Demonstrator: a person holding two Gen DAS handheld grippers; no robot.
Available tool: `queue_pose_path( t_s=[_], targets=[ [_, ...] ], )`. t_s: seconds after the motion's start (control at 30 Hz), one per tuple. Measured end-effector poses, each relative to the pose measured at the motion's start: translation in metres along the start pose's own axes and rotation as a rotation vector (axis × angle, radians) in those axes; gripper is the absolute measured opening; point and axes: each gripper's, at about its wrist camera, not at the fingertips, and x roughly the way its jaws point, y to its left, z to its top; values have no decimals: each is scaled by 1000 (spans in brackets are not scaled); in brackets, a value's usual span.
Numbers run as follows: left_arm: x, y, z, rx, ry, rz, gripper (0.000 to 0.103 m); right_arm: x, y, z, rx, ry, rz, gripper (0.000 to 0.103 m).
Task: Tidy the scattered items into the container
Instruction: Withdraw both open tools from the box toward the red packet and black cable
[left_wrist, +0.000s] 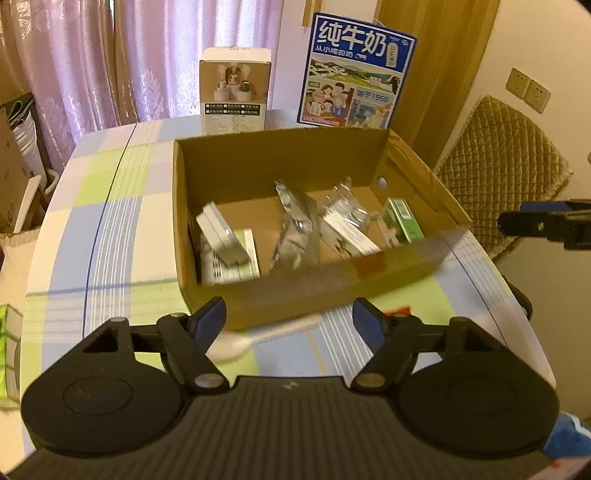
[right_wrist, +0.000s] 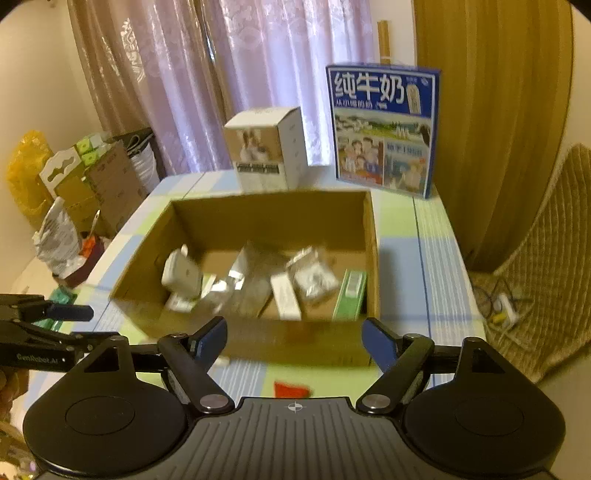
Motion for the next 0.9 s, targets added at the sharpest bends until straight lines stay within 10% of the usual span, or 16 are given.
queue_pose_path(
  t_s=[0.9],
  targets=[
    [-35,-42,-122,-60,35,70,96,-30,-8,-151,98,80,-94,92]
  ],
)
